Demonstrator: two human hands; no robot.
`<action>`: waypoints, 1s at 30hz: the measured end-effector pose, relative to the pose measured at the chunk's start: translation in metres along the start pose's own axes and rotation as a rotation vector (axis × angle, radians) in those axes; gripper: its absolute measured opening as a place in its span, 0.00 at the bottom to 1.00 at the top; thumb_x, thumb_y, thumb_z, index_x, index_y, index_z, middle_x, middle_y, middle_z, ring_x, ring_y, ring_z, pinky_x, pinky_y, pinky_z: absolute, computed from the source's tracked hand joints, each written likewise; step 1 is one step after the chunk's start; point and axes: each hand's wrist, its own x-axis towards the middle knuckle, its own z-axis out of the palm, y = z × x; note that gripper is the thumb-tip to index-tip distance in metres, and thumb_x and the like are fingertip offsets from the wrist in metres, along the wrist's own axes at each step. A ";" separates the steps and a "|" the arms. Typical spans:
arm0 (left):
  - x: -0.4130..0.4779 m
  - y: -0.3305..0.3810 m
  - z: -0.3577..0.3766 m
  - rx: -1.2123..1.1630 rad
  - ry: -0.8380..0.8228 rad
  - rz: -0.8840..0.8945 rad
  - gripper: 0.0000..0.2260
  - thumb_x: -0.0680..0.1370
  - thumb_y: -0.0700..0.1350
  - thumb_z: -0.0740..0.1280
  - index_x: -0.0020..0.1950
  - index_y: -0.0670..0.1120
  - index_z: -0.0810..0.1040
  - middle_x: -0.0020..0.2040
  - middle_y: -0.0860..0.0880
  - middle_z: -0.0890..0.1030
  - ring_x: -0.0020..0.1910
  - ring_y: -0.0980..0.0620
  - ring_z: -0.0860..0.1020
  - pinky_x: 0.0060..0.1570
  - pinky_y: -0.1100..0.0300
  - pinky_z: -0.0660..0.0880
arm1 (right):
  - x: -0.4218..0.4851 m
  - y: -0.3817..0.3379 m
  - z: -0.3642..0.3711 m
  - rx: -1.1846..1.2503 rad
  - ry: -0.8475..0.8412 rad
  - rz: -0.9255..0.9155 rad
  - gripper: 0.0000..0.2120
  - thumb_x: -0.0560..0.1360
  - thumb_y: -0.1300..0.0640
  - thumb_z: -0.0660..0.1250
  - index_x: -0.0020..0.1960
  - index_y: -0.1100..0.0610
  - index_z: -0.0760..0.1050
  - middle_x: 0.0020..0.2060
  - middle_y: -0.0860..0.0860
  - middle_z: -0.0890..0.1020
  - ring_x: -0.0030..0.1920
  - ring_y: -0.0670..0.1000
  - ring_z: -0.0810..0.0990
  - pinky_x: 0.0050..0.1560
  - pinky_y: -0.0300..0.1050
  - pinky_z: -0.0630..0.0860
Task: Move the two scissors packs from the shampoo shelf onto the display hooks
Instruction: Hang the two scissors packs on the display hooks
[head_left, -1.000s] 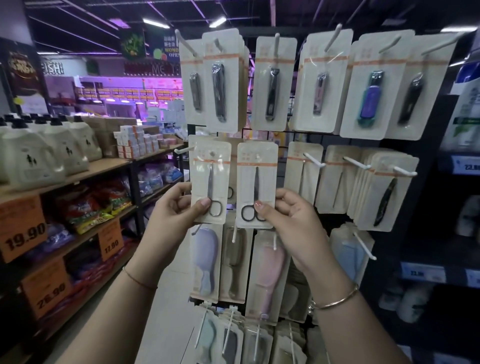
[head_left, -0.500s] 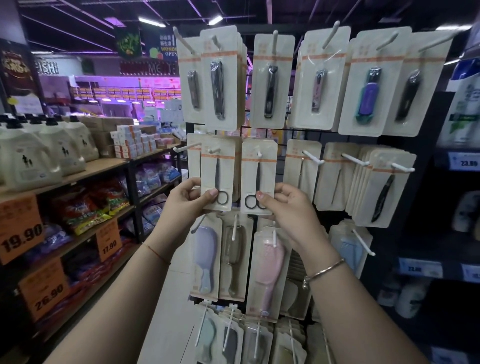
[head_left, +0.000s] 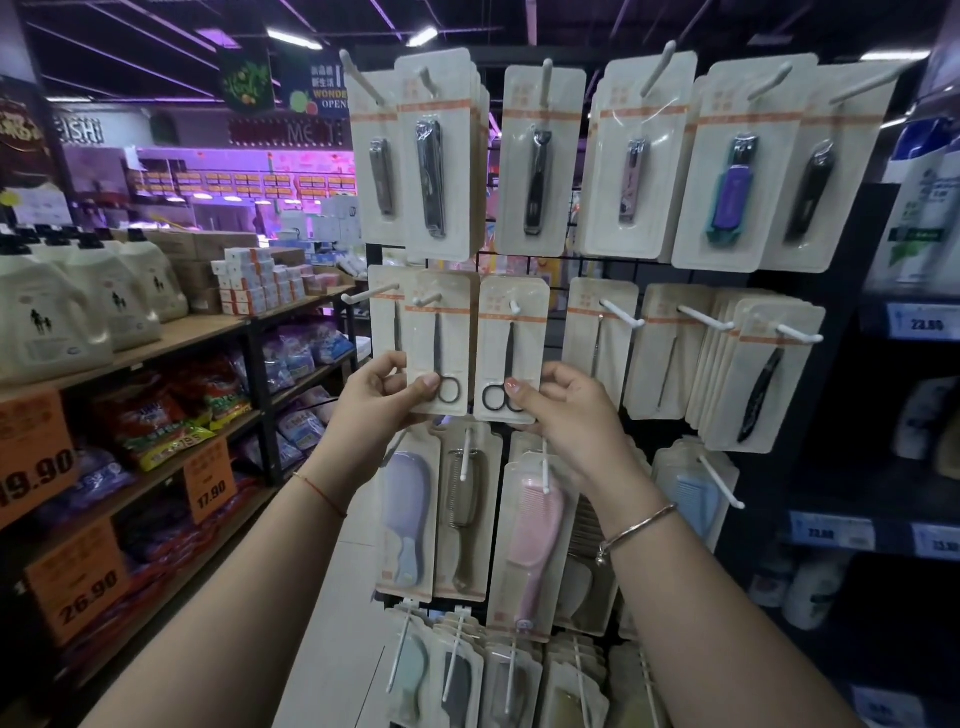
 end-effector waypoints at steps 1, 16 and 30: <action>0.000 0.000 -0.001 0.005 0.000 -0.001 0.09 0.77 0.37 0.67 0.56 0.38 0.73 0.48 0.36 0.83 0.48 0.40 0.82 0.52 0.45 0.79 | 0.000 0.000 0.000 0.002 0.002 0.005 0.12 0.74 0.60 0.72 0.51 0.67 0.75 0.47 0.60 0.86 0.45 0.50 0.82 0.58 0.64 0.77; -0.005 -0.002 -0.011 0.055 -0.050 0.004 0.13 0.77 0.38 0.68 0.58 0.31 0.73 0.54 0.30 0.81 0.49 0.40 0.82 0.46 0.54 0.83 | -0.001 0.004 -0.007 -0.033 -0.029 -0.021 0.16 0.75 0.62 0.70 0.53 0.75 0.72 0.46 0.68 0.82 0.39 0.46 0.81 0.35 0.35 0.81; -0.011 -0.003 -0.022 0.333 0.072 0.056 0.09 0.75 0.40 0.72 0.52 0.38 0.78 0.48 0.34 0.83 0.43 0.45 0.84 0.42 0.61 0.83 | -0.008 0.004 -0.016 -0.181 0.079 -0.101 0.08 0.72 0.57 0.73 0.47 0.48 0.76 0.43 0.49 0.82 0.44 0.52 0.82 0.49 0.44 0.80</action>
